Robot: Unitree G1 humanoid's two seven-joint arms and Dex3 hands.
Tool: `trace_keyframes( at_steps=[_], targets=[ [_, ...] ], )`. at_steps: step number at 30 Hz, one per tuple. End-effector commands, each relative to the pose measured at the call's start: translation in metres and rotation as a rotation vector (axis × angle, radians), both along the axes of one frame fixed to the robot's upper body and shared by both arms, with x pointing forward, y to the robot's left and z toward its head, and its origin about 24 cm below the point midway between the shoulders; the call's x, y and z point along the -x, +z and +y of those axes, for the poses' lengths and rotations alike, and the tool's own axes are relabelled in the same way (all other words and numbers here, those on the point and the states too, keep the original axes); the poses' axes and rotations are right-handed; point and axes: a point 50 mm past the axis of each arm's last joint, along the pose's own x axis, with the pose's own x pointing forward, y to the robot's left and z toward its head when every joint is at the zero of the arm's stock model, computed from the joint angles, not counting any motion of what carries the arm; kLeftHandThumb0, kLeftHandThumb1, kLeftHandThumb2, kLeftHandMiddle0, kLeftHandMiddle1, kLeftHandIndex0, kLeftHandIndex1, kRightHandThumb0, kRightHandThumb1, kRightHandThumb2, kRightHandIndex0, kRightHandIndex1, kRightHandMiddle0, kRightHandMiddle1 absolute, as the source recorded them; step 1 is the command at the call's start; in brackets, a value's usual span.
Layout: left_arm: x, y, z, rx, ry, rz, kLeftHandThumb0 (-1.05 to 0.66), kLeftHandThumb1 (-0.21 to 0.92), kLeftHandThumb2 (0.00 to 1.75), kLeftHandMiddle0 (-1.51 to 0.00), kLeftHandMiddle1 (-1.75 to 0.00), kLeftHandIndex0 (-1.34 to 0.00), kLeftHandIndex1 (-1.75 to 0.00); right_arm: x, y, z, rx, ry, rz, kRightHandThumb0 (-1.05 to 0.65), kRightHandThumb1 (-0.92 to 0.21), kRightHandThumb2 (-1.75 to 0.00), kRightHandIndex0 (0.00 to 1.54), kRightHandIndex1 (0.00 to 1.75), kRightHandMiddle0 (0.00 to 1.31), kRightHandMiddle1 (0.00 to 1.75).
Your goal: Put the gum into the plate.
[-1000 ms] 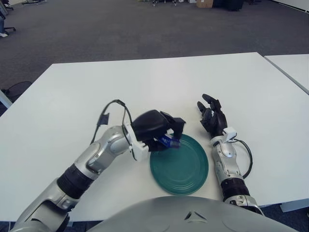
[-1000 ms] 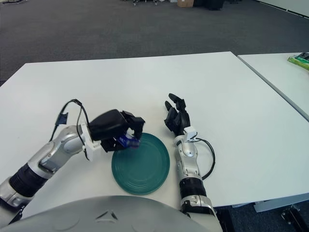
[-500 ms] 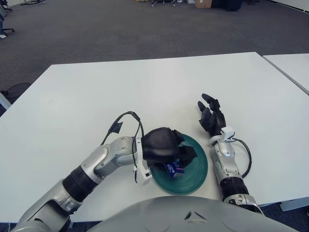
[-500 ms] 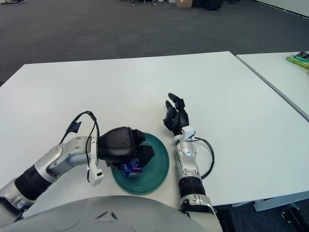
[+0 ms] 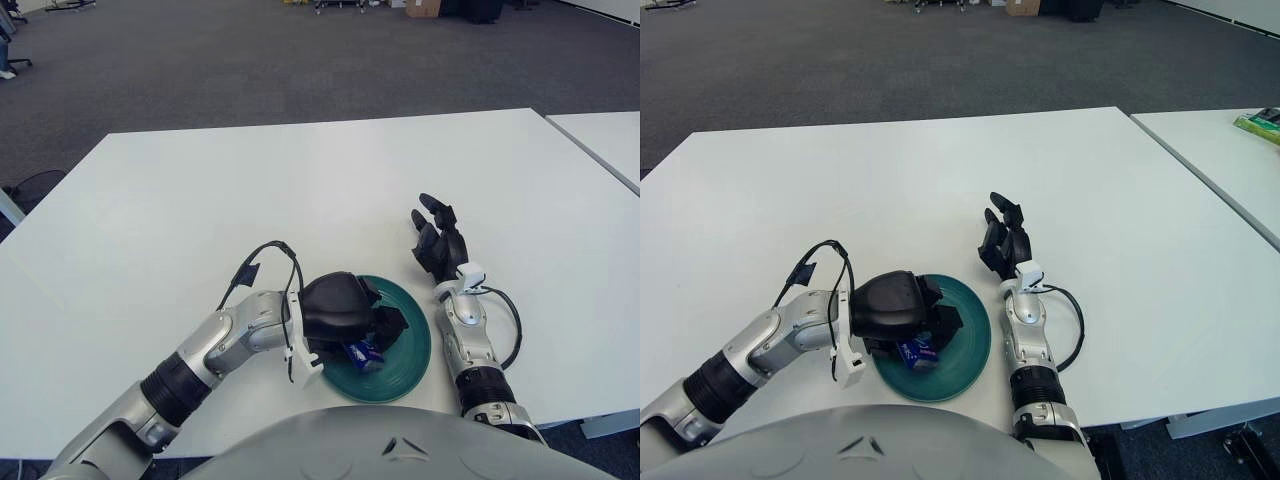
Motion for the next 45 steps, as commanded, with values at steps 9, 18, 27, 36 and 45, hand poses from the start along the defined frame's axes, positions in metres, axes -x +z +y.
trace_keyframes(
  at_steps=[9, 18, 27, 36, 45],
  targets=[
    [-0.006, -0.009, 0.005, -0.027, 0.027, -0.083, -0.79, 0.91, 0.58, -0.35, -0.49, -0.01, -0.95, 0.055, -0.069, 0.005, -0.317, -0.093, 0.387, -0.62, -0.92, -0.94, 0.42, 0.03, 0.0, 0.83],
    [-0.005, 0.001, 0.004, -0.048, 0.04, -0.064, -0.9, 0.92, 0.7, -0.29, -0.1, 0.0, -0.56, 0.051, -0.065, 0.013, -0.458, -0.178, 0.345, -0.56, -0.92, -0.89, 0.51, 0.06, 0.05, 0.91],
    [-0.007, 0.004, 0.004, -0.099, 0.043, -0.033, -0.96, 0.92, 0.64, -0.19, -0.01, 0.0, -0.41, 0.051, -0.064, 0.014, -0.458, -0.217, 0.334, -0.5, -0.92, -0.89, 0.57, 0.1, 0.09, 0.93],
    [-0.008, 0.009, 0.004, -0.077, 0.039, -0.011, -1.03, 0.92, 0.62, -0.11, 0.0, 0.0, -0.29, 0.05, -0.06, 0.014, -0.397, -0.237, 0.319, -0.48, -0.92, -0.9, 0.59, 0.11, 0.11, 0.93],
    [-0.012, 0.02, 0.01, -0.077, 0.007, -0.01, -1.05, 0.92, 0.68, -0.02, 0.0, 0.0, -0.07, 0.045, -0.056, 0.021, -0.507, -0.232, 0.328, -0.51, -0.92, -0.91, 0.58, 0.11, 0.11, 0.92]
  ],
)
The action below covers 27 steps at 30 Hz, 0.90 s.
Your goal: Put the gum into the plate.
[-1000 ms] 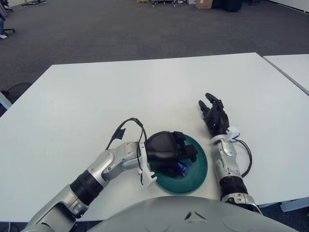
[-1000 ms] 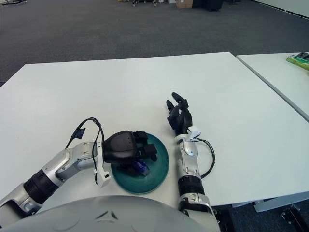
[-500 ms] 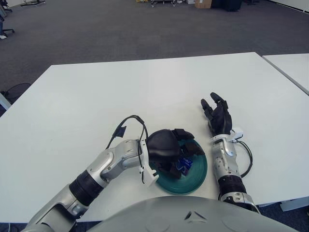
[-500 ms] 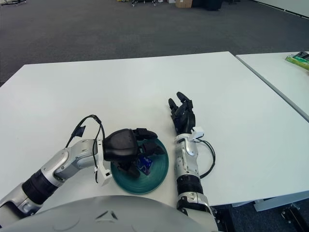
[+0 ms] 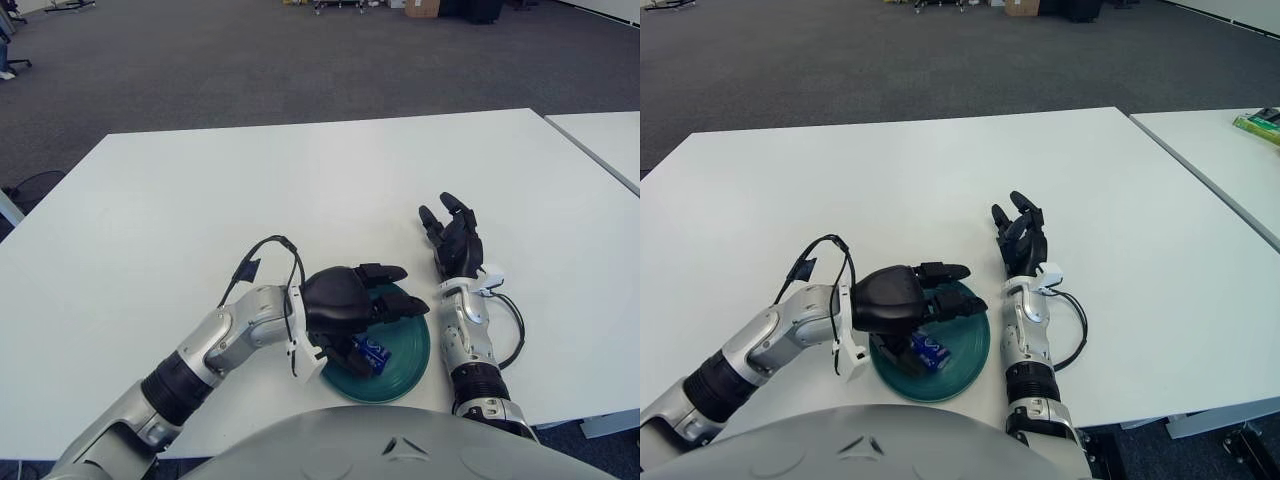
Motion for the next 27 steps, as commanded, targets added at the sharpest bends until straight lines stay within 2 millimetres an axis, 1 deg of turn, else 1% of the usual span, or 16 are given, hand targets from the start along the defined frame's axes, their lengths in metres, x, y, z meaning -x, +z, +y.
trace_keyframes(
  at_steps=[1, 5, 7, 9, 11, 14, 15, 17, 19, 20, 23, 25, 27],
  targets=[
    [-0.008, 0.011, 0.006, -0.013, -0.005, -0.027, -1.05, 0.92, 0.68, -0.01, 0.0, 0.0, -0.06, 0.046, -0.055, 0.033, -0.235, -0.007, 0.309, -0.51, -0.92, -0.91, 0.57, 0.1, 0.11, 0.92],
    [-0.01, 0.014, 0.007, -0.014, -0.008, -0.019, -1.05, 0.92, 0.7, 0.0, 0.0, 0.0, -0.01, 0.045, -0.054, 0.034, -0.266, -0.011, 0.309, -0.52, -0.92, -0.92, 0.56, 0.1, 0.09, 0.91],
    [-0.012, 0.02, 0.011, -0.014, -0.008, -0.005, -1.05, 0.92, 0.7, 0.0, 0.0, 0.0, -0.01, 0.045, -0.054, 0.035, -0.275, -0.011, 0.304, -0.52, -0.92, -0.92, 0.54, 0.09, 0.08, 0.9],
    [-0.014, 0.024, 0.013, -0.019, -0.01, 0.006, -1.05, 0.92, 0.69, 0.0, 0.0, 0.0, 0.0, 0.045, -0.053, 0.036, -0.235, 0.007, 0.293, -0.53, -0.92, -0.95, 0.49, 0.06, 0.04, 0.87],
    [-0.015, 0.027, 0.014, -0.018, -0.008, 0.009, -1.05, 0.92, 0.69, 0.0, 0.0, 0.0, 0.0, 0.046, -0.051, 0.036, -0.167, 0.035, 0.284, -0.55, -0.92, -0.97, 0.45, 0.04, 0.02, 0.84],
    [-0.019, 0.032, 0.018, 0.01, 0.026, 0.008, -1.05, 0.92, 0.68, 0.0, 0.0, 0.0, 0.0, 0.054, -0.045, 0.021, 0.054, 0.091, 0.248, -0.58, -0.92, -1.0, 0.4, 0.02, 0.01, 0.76],
    [-0.02, 0.033, 0.019, 0.016, 0.034, 0.008, -1.05, 0.92, 0.68, 0.0, 0.0, 0.0, 0.0, 0.057, -0.044, 0.017, 0.098, 0.101, 0.239, -0.59, -0.92, -1.01, 0.38, 0.01, 0.0, 0.73],
    [-0.026, 0.035, 0.024, 0.062, 0.101, 0.038, -1.05, 0.92, 0.69, 0.0, 0.0, 0.0, 0.0, 0.065, -0.04, 0.005, 0.214, 0.14, 0.214, -0.6, -0.92, -1.01, 0.36, 0.01, 0.0, 0.69],
    [-0.041, 0.034, 0.035, 0.122, 0.199, 0.089, -1.05, 0.92, 0.7, 0.0, 0.0, 0.0, 0.0, 0.066, -0.04, 0.004, 0.261, 0.189, 0.218, -0.62, -0.92, -1.02, 0.33, 0.0, 0.0, 0.66],
    [-0.049, 0.035, 0.042, 0.163, 0.263, 0.139, -1.05, 0.92, 0.71, 0.0, 0.0, 0.0, 0.0, 0.066, -0.044, 0.005, 0.25, 0.206, 0.242, -0.62, -0.92, -1.02, 0.32, 0.0, 0.0, 0.64],
    [-0.061, 0.038, 0.054, 0.238, 0.362, 0.249, -1.05, 0.92, 0.74, 0.0, 0.0, 0.0, 0.0, 0.066, -0.048, 0.008, 0.228, 0.227, 0.282, -0.65, -0.92, -1.01, 0.3, 0.0, 0.0, 0.6],
    [-0.068, 0.031, 0.062, 0.382, 0.466, 0.413, -1.05, 0.92, 0.76, 0.0, 0.0, -0.01, -0.01, 0.066, -0.059, 0.012, 0.215, 0.23, 0.327, -0.67, -0.92, -1.0, 0.3, 0.0, 0.0, 0.59],
    [-0.071, 0.018, 0.066, 0.537, 0.548, 0.543, -1.05, 0.92, 0.8, 0.0, 0.0, -0.03, -0.02, 0.065, -0.064, 0.015, 0.208, 0.224, 0.353, -0.69, -0.92, -0.98, 0.32, 0.01, 0.0, 0.6]
  ],
)
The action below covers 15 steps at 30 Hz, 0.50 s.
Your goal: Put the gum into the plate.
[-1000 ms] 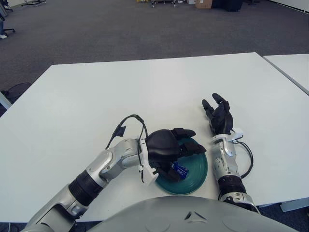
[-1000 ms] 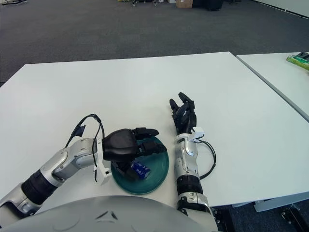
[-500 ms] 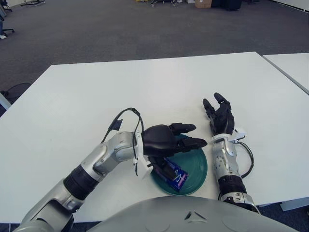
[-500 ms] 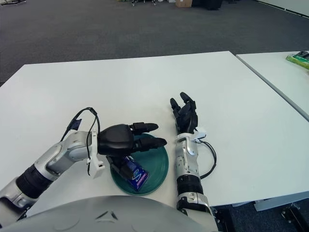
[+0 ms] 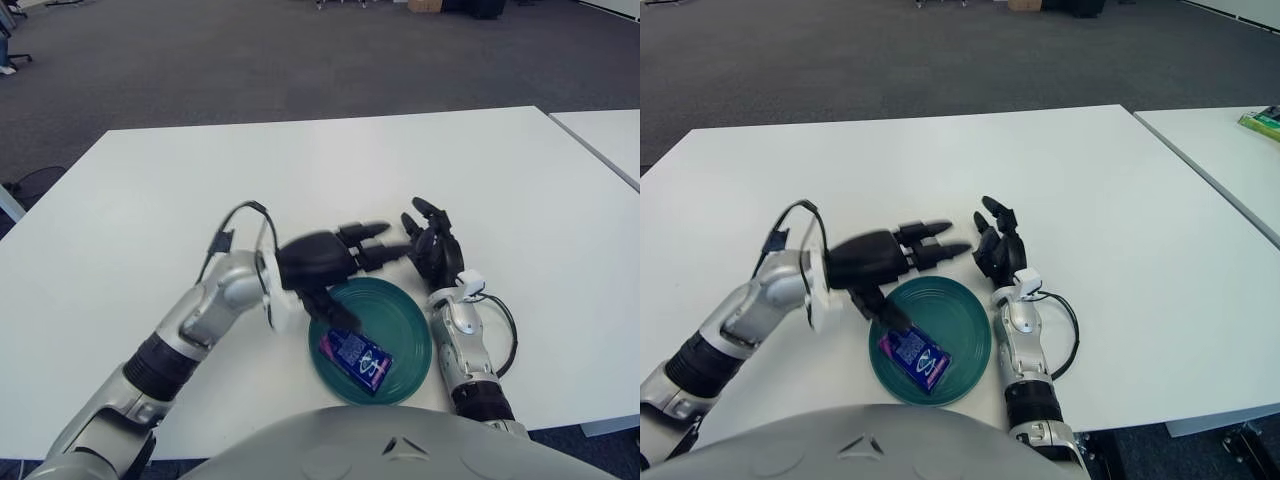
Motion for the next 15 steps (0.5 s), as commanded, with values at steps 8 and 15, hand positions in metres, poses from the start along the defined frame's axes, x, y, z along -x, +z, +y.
trace_keyframes(
  at_steps=[8, 15],
  targets=[
    [0.014, -0.059, 0.017, 0.965, 0.512, 0.648, -1.05, 0.92, 0.91, 0.0, 0.0, -0.02, -0.03, 0.052, -0.07, -0.009, 0.012, -0.051, 0.376, -0.76, -0.92, -0.94, 0.44, 0.05, 0.0, 0.73],
    [0.028, -0.066, 0.027, 1.096, 0.718, 0.755, -1.05, 0.92, 0.96, 0.0, 0.0, 0.0, 0.0, 0.053, -0.069, -0.011, 0.027, -0.055, 0.37, -0.78, -0.92, -0.93, 0.47, 0.06, 0.0, 0.74]
  ],
)
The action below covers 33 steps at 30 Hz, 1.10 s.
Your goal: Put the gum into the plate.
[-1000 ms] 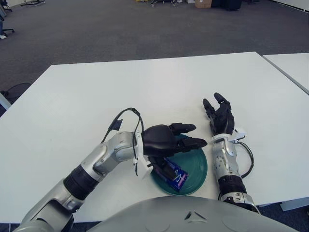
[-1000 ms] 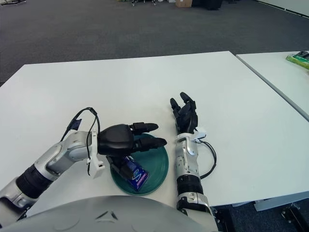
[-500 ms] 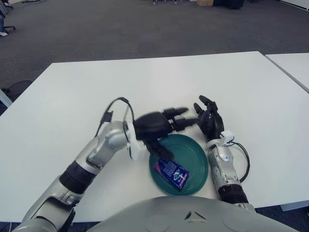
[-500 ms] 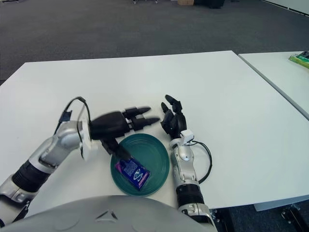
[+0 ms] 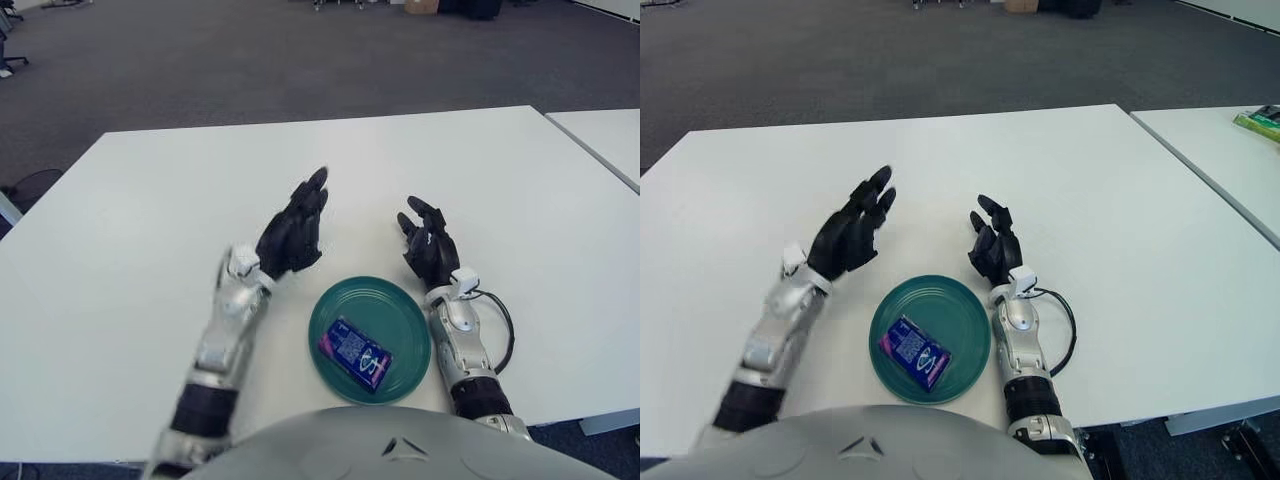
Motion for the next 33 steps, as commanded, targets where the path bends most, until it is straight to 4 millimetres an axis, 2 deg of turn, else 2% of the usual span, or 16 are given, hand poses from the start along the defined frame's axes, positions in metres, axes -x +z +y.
trace_keyframes(
  at_steps=[1, 6, 12, 19, 28, 33],
  targets=[
    [0.012, -0.007, 0.02, 0.043, 0.2, 0.148, -1.05, 0.92, 0.97, 0.0, 0.0, 0.0, 0.0, 0.056, -0.067, -0.012, 0.012, -0.046, 0.364, -0.78, -0.92, -0.93, 0.48, 0.06, 0.0, 0.73],
    [0.028, -0.021, 0.032, -0.128, 0.306, 0.292, -1.05, 0.92, 1.01, 0.0, 0.0, 0.0, 0.0, 0.057, -0.066, -0.013, 0.009, -0.041, 0.36, -0.78, -0.92, -0.93, 0.47, 0.05, 0.0, 0.73],
    [0.042, -0.04, 0.033, -0.212, 0.338, 0.386, -1.05, 0.92, 1.05, 0.0, 0.0, 0.0, 0.0, 0.057, -0.066, -0.013, 0.007, -0.034, 0.358, -0.77, -0.92, -0.93, 0.46, 0.04, 0.0, 0.72],
    [0.055, -0.054, 0.026, -0.191, 0.343, 0.44, -1.05, 0.92, 1.09, 0.0, 0.0, 0.0, 0.0, 0.056, -0.066, -0.013, 0.009, -0.035, 0.361, -0.77, -0.92, -0.93, 0.45, 0.02, 0.0, 0.69],
    [0.061, -0.058, 0.021, -0.131, 0.36, 0.487, -1.05, 0.92, 1.11, 0.0, 0.0, 0.0, 0.0, 0.055, -0.066, -0.014, 0.017, -0.039, 0.356, -0.77, -0.92, -0.94, 0.44, 0.02, 0.0, 0.69],
    [0.063, -0.069, 0.02, -0.117, 0.374, 0.514, -1.05, 0.92, 1.09, -0.01, 0.0, 0.0, 0.0, 0.056, -0.065, -0.015, 0.017, -0.037, 0.353, -0.75, -0.92, -0.94, 0.42, 0.01, 0.0, 0.66]
  ],
)
